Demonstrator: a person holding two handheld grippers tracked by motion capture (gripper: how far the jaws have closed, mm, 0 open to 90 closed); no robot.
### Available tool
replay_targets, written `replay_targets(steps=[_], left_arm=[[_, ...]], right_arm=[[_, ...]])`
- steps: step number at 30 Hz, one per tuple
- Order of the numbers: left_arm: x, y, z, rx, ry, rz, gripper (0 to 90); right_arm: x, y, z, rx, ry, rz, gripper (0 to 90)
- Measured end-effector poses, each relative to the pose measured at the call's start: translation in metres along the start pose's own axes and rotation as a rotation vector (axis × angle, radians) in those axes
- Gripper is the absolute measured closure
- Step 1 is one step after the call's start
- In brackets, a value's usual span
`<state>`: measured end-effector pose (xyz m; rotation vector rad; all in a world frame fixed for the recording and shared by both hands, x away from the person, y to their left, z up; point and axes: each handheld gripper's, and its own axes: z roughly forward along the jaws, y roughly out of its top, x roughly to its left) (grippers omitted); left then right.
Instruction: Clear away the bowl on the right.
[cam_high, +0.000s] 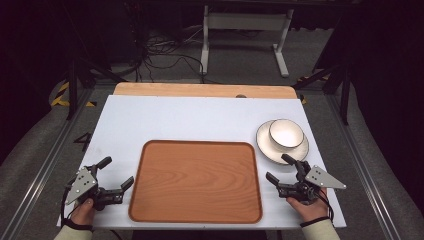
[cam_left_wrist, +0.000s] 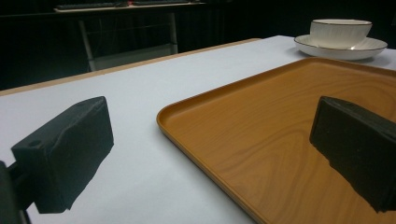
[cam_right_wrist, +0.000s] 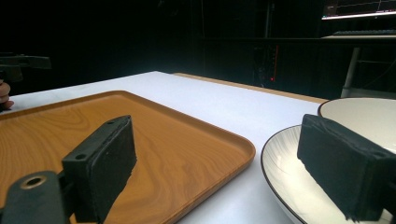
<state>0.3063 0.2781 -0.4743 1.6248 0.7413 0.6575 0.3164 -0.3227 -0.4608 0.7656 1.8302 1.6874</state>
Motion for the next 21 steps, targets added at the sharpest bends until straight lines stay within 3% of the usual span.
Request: replay_targets(steps=[21], left_arm=[[-0.0001, 0.0001, 0.0005, 0.001, 0.0, 0.0, 0.3]], right_arm=[[-0.0003, 0.0006, 0.0004, -0.002, -0.006, 0.012, 16.4]])
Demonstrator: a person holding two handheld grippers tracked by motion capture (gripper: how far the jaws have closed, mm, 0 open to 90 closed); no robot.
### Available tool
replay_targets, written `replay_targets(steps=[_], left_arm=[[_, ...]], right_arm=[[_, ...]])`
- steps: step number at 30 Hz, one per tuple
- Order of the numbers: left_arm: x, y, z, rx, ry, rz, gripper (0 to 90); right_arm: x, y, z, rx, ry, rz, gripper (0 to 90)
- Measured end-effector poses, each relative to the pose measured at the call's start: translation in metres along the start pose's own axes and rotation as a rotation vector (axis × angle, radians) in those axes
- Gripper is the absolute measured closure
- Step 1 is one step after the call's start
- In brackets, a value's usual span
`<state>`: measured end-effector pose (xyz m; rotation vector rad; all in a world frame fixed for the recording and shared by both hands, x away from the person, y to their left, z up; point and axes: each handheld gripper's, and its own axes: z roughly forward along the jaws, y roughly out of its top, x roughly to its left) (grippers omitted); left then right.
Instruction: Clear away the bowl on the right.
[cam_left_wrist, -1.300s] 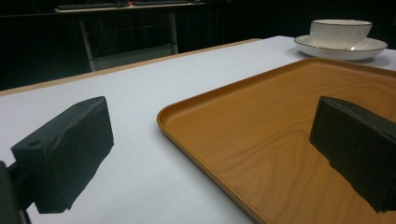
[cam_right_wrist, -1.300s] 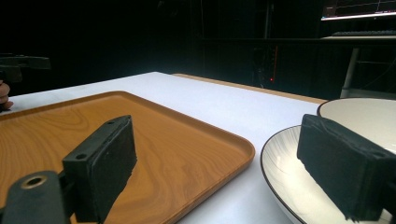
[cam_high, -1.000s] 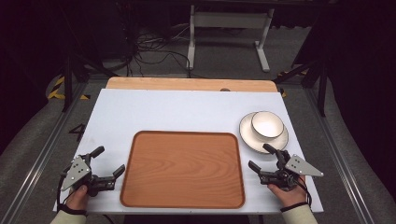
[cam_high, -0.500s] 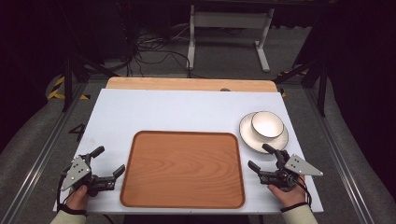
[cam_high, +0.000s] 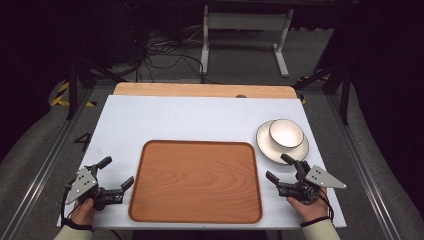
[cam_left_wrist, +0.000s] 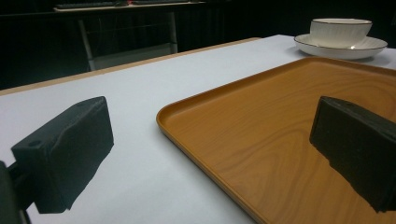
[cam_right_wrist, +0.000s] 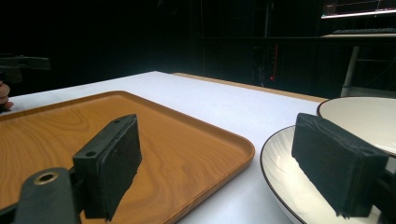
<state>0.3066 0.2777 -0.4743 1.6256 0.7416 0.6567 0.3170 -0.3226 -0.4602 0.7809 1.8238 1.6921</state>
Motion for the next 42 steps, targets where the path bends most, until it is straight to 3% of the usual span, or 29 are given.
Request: replay_targets(steps=[7, 25, 29, 42], left_arm=[[0.0, 0.0, 0.0, 0.001, 0.0, -0.001, 0.3], [0.0, 0.0, 0.0, 0.002, 0.0, -0.001, 0.2], [0.0, 0.0, 0.0, 0.002, 0.0, -0.001, 0.3], [0.0, 0.0, 0.0, 0.002, 0.001, -0.001, 0.3]], right_arm=[[-0.002, 0.004, 0.0, 0.01, -0.003, 0.003, 18.8], [0.001, 0.039, -0.004, 0.034, 0.009, 0.009, 23.3], [-0.001, 0.046, -0.005, 0.042, 0.003, 0.043, 22.2], [-0.013, 0.05, -0.004, 0.048, -0.018, 0.012, 22.9]])
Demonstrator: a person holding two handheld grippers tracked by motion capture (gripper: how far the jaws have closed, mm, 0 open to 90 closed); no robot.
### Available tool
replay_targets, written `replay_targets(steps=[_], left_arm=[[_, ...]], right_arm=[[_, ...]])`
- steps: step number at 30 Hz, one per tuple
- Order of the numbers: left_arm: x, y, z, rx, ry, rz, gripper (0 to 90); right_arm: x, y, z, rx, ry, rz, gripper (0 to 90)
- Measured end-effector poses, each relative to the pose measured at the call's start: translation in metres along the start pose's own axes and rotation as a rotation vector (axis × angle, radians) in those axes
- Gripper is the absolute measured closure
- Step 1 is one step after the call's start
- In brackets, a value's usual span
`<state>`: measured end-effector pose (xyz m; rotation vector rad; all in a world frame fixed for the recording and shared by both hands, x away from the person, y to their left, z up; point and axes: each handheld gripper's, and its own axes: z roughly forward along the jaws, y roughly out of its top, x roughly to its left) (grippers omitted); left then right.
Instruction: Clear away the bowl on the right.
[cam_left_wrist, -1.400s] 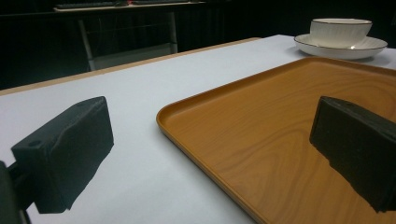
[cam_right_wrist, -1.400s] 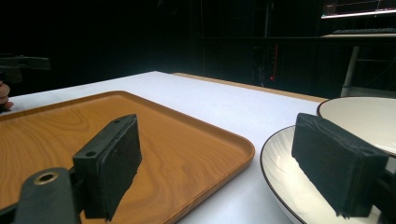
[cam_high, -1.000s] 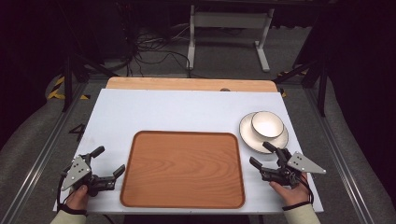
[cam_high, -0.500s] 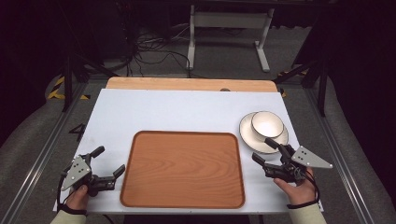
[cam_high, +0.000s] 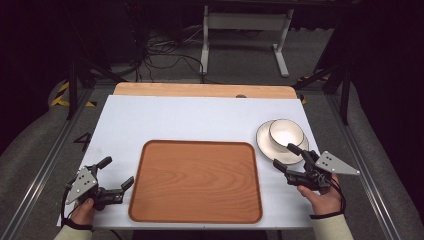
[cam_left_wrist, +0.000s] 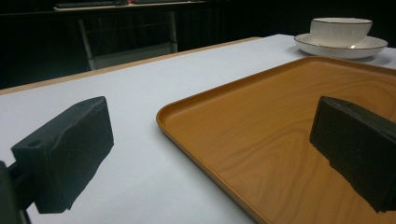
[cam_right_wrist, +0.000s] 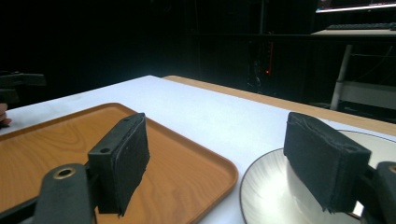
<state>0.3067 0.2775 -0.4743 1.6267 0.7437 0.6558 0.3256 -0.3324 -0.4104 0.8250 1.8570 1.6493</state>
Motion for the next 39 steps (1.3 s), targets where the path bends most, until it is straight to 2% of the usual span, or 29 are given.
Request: replay_targets(steps=[6, 13, 20, 21, 31, 39], left_arm=[[0.0, 0.0, 0.0, 0.0, 0.0, -0.001, 0.3], [0.0, 0.0, 0.0, 0.0, -0.001, -0.001, 0.3], [0.0, 0.0, 0.0, 0.0, 0.0, -0.002, 0.3], [0.0, 0.0, 0.0, 0.0, -0.001, -0.003, 0.3], [0.0, 0.0, 0.0, 0.0, 0.0, -0.005, 0.3], [0.0, 0.0, 0.0, 0.0, 0.0, -0.003, 0.3]], right_arm=[[-0.01, 0.005, 0.003, -0.004, -0.015, 0.008, 22.9], [-0.022, 0.013, 0.011, 0.034, -0.029, 0.008, 23.5], [-0.041, 0.021, 0.012, 0.079, -0.076, 0.024, 24.4], [-0.047, 0.024, 0.012, 0.091, -0.094, 0.031, 24.6], [-0.065, 0.028, 0.014, 0.119, -0.142, 0.061, 26.2], [-0.083, 0.032, 0.018, 0.198, -0.202, 0.091, 29.0]])
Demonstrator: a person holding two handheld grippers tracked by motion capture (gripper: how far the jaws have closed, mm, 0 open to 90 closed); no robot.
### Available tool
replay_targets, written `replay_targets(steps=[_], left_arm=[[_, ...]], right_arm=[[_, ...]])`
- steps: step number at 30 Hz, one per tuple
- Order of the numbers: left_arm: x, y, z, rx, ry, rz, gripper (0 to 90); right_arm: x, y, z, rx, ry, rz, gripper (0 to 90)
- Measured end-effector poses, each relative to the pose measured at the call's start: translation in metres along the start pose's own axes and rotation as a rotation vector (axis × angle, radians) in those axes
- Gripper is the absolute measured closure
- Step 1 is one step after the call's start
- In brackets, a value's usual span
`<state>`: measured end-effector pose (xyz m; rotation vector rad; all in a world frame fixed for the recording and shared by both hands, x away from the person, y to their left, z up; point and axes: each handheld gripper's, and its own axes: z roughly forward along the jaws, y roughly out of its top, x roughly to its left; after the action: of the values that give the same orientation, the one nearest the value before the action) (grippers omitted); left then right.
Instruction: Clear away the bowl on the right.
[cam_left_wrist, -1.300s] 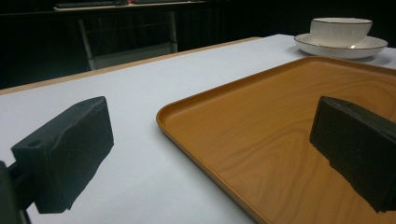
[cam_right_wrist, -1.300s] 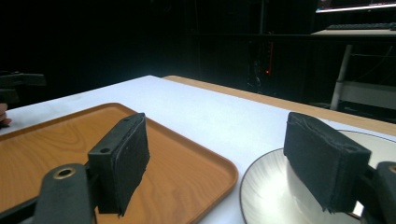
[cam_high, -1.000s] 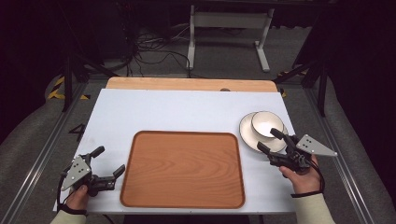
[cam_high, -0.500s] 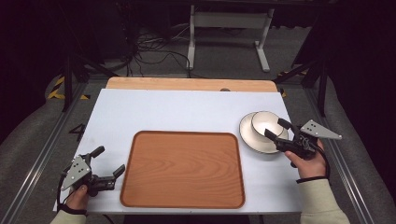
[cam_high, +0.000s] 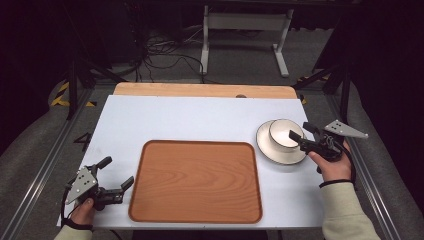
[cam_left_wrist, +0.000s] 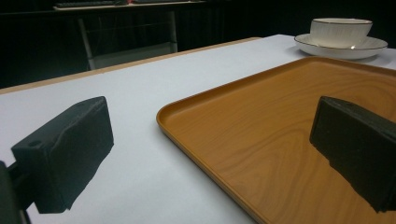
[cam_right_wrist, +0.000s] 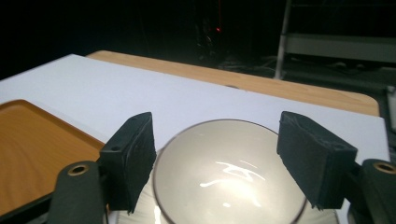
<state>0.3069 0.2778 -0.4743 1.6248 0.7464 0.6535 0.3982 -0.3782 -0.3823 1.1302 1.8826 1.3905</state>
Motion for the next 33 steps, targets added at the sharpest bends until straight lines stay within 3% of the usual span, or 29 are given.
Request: replay_targets(steps=[9, 10, 15, 19, 24, 33], left_arm=[[0.0, 0.0, 0.0, 0.0, -0.001, 0.0, 0.3], [0.0, 0.0, 0.0, 0.0, -0.001, -0.001, 0.2], [0.0, 0.0, 0.0, 0.0, -0.001, 0.0, 0.3], [0.0, 0.0, 0.0, 0.0, -0.001, -0.001, 0.3], [0.0, 0.0, 0.0, 0.001, -0.001, 0.0, 0.3], [0.0, 0.0, 0.0, 0.001, -0.001, 0.001, 0.3]], right_arm=[[-0.014, 0.006, 0.013, 0.097, -0.079, 0.007, 35.4], [-0.019, 0.007, 0.017, 0.134, -0.096, 0.027, 37.2], [-0.027, 0.008, 0.026, 0.203, -0.122, 0.062, 41.0], [-0.03, 0.005, 0.032, 0.231, -0.13, 0.076, 43.6], [-0.035, -0.002, 0.041, 0.296, -0.173, 0.11, 48.7], [-0.042, -0.009, 0.048, 0.35, -0.205, 0.172, 53.1]])
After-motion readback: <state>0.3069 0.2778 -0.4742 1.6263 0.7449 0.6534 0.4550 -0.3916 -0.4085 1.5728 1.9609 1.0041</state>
